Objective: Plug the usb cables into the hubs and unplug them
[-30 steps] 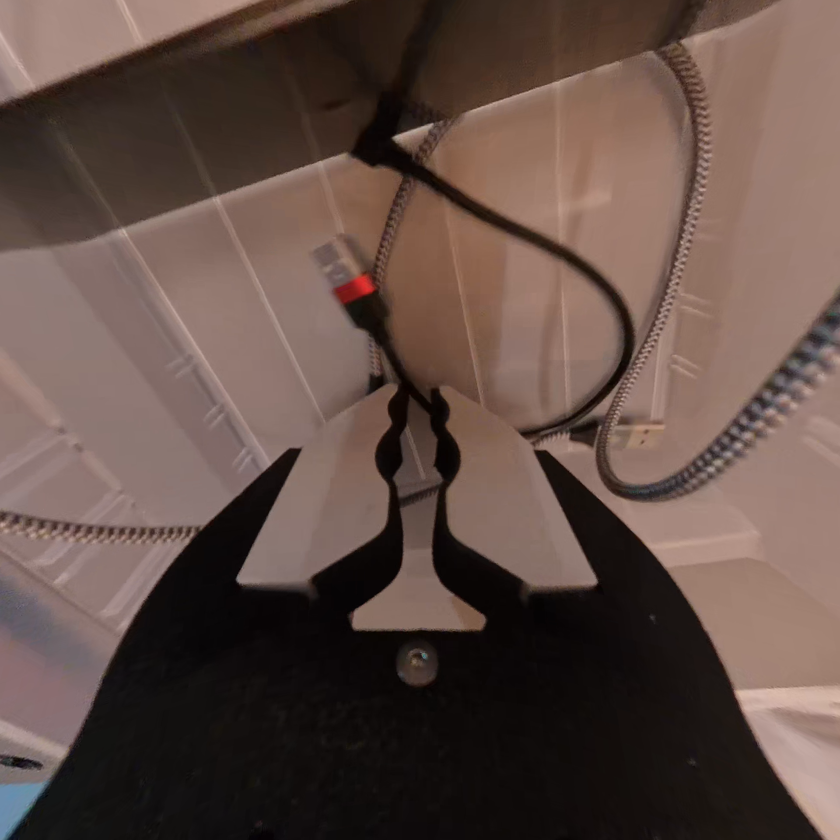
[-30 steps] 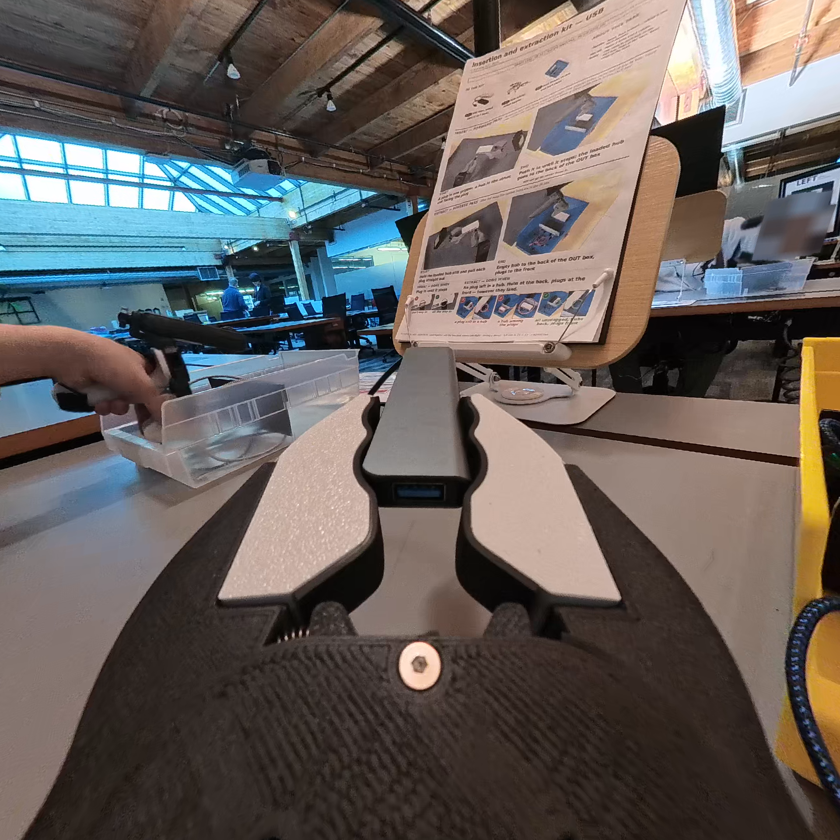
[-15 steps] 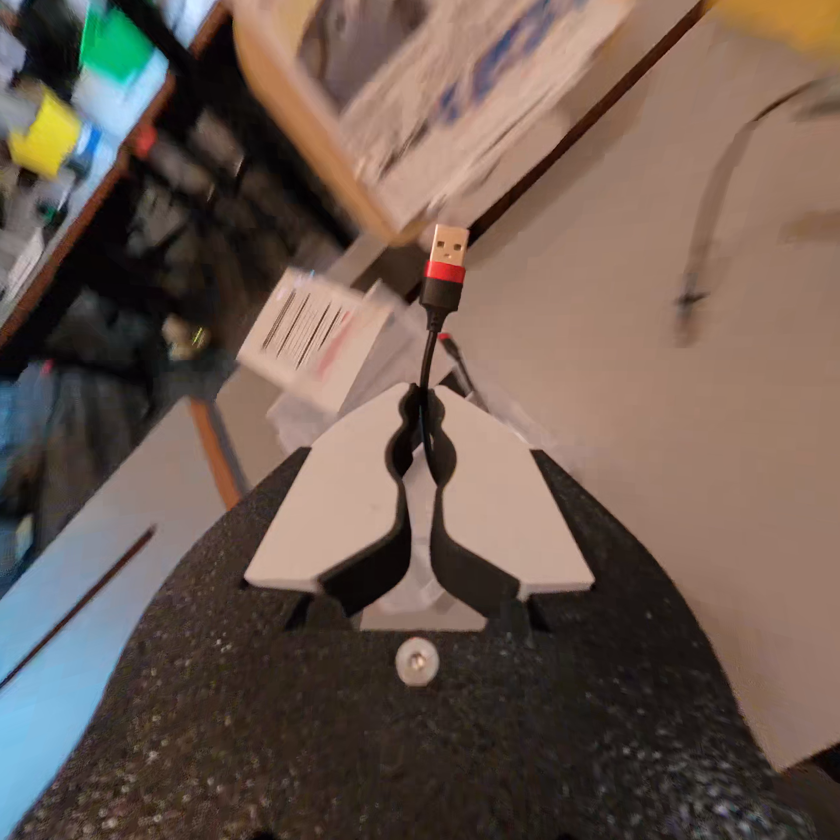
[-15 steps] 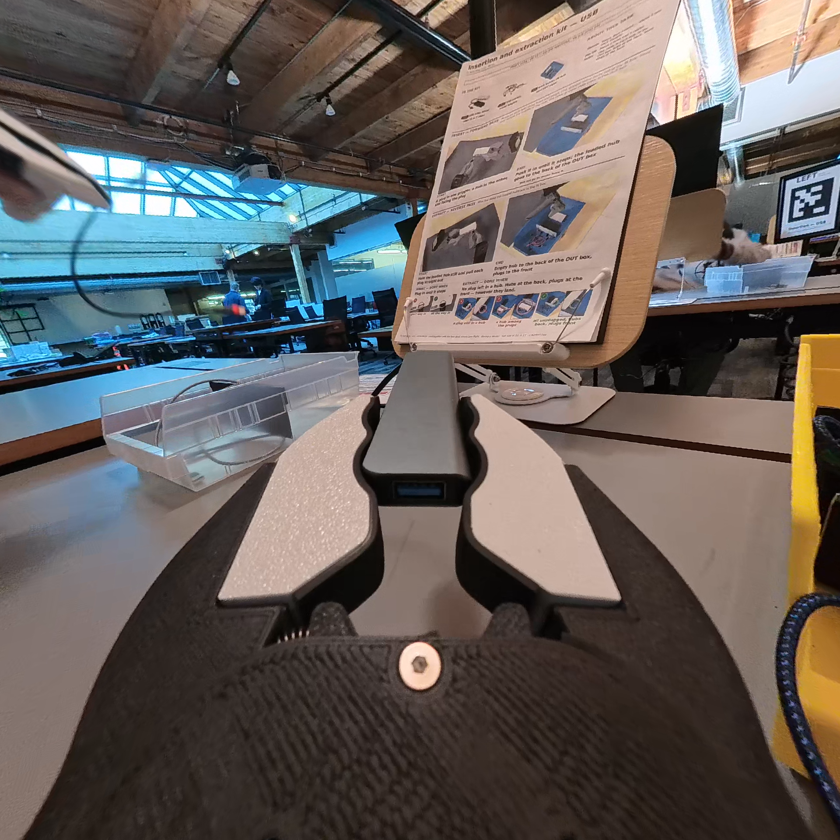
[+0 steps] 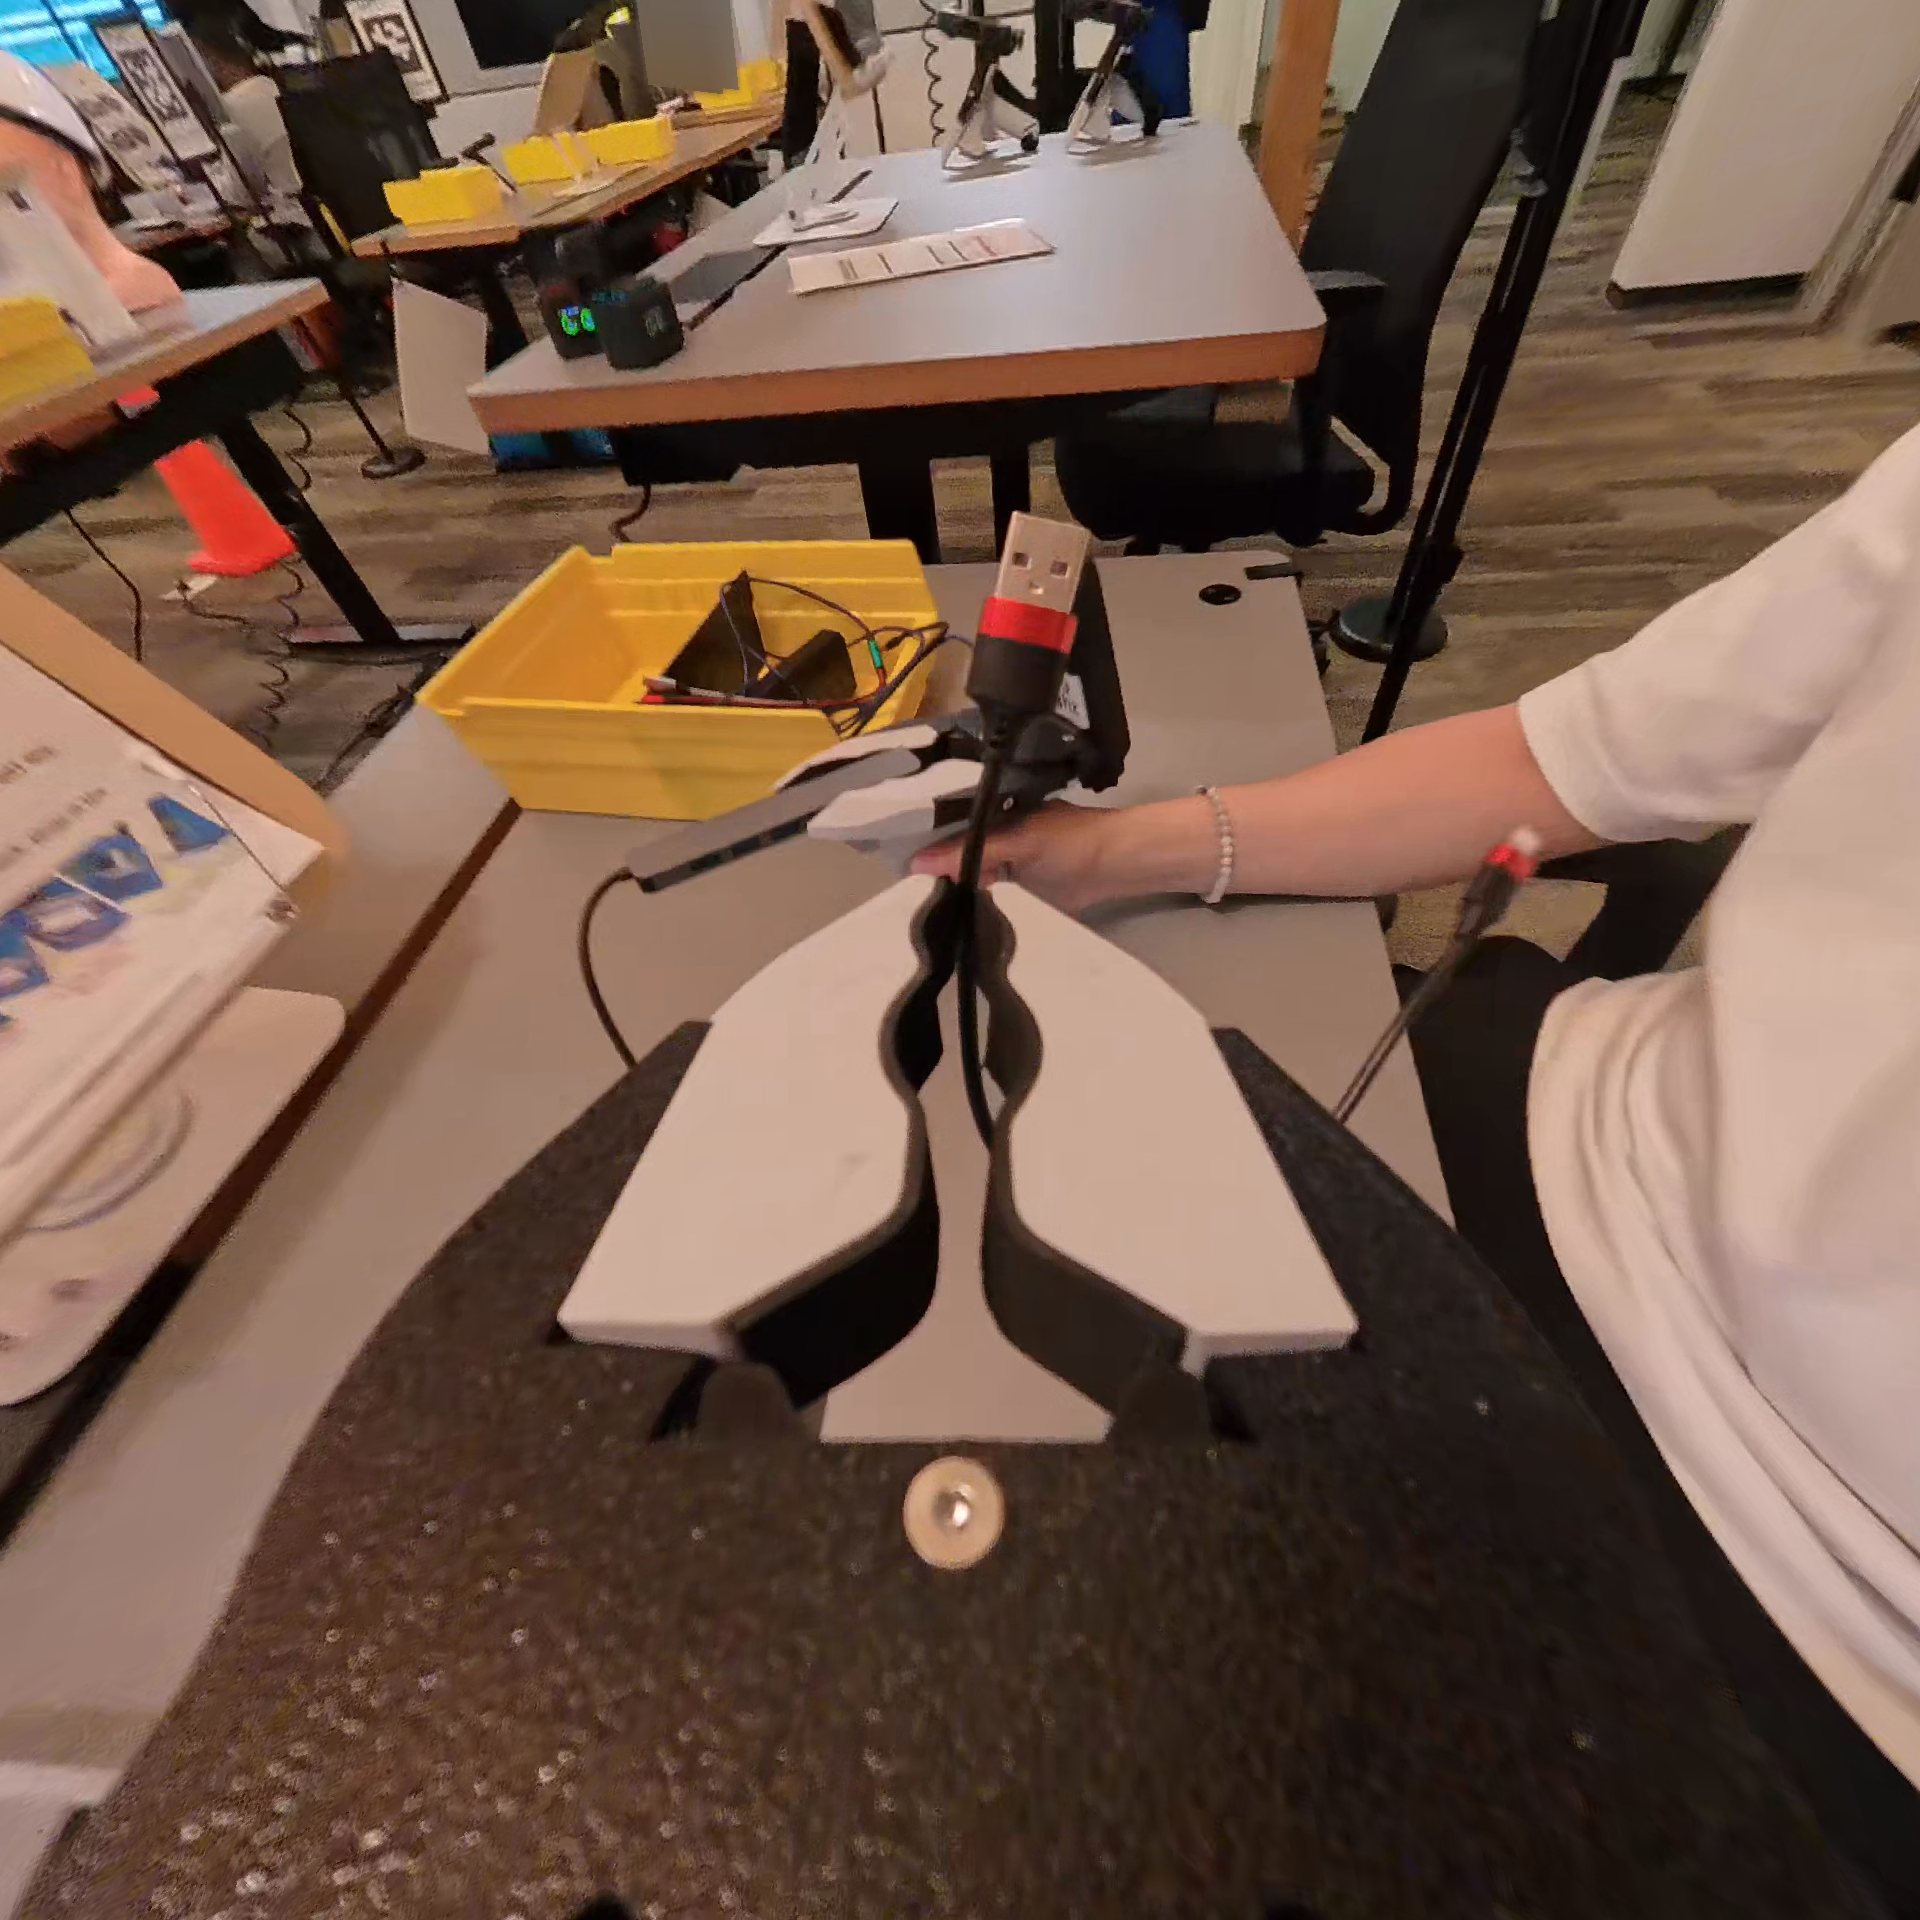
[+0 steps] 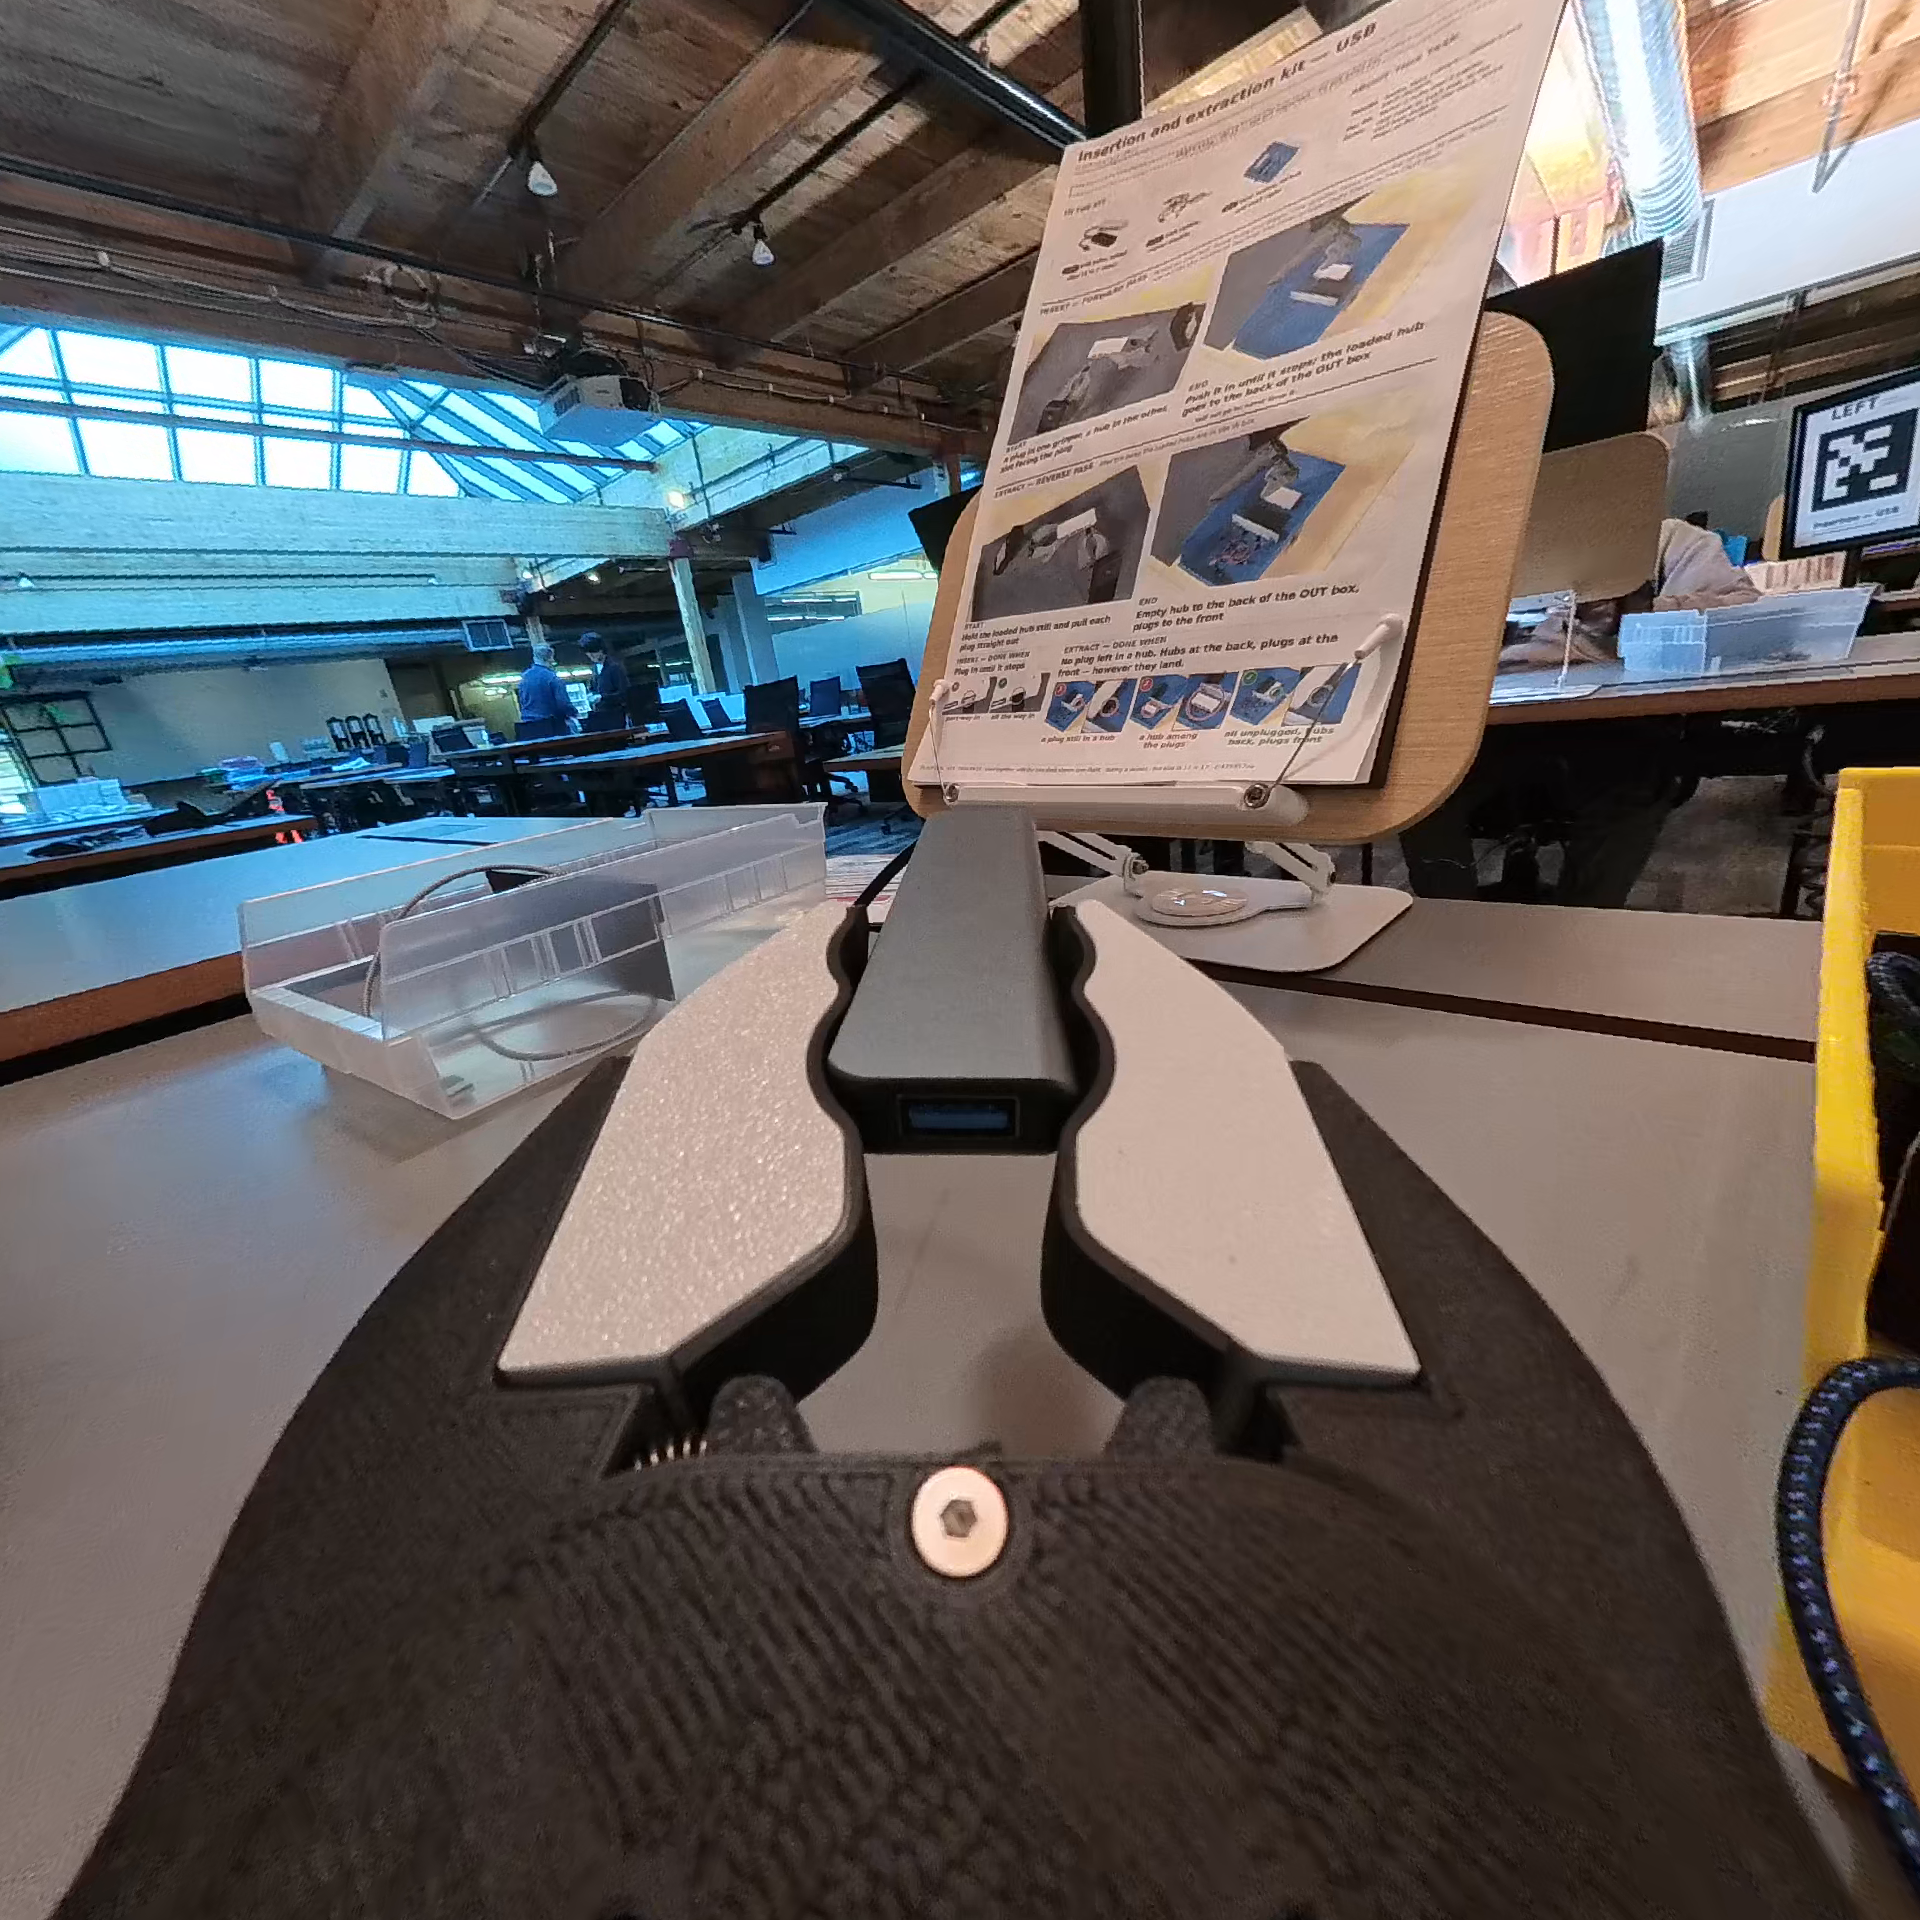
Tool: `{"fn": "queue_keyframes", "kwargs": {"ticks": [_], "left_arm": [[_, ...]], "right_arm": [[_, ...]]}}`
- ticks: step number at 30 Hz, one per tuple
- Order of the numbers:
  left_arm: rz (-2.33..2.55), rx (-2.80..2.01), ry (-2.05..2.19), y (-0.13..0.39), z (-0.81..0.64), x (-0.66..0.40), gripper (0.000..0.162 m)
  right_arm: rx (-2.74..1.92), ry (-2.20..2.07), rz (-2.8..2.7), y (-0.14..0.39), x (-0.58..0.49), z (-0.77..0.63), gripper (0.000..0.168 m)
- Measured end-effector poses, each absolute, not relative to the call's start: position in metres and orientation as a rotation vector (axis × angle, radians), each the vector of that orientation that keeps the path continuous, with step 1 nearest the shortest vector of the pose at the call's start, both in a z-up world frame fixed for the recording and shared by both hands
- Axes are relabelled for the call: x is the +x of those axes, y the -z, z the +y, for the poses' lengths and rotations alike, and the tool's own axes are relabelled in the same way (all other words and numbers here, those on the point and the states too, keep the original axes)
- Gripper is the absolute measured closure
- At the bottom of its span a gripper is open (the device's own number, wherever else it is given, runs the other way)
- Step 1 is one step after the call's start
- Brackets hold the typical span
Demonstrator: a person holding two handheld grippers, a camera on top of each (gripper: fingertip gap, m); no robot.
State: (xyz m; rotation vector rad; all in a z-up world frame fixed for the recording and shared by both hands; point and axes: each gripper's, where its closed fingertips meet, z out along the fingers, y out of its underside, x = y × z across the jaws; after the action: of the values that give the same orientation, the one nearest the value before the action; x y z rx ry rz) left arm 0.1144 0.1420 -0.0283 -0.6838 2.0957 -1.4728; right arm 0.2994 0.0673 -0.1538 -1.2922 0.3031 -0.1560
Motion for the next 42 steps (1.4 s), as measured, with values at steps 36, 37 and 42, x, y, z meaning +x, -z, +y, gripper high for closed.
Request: {"fn": "queue_keyframes", "kwargs": {"ticks": [36,37,42], "left_arm": [[1.531,-1.092,1.761,0.172,0.130,0.167,0.160],[1.550,-1.041,1.586,0.179,0.136,0.168,0.160],[1.440,-0.745,0.560,0.158,0.193,0.164,0.160]], "right_arm": [[-1.241,-0.024,0.352,0.153,0.304,0.068,0.133],[-1.241,-0.025,0.352,0.153,0.304,0.068,0.133],[-1.249,-0.024,0.346,0.154,0.303,0.069,0.133]]}}
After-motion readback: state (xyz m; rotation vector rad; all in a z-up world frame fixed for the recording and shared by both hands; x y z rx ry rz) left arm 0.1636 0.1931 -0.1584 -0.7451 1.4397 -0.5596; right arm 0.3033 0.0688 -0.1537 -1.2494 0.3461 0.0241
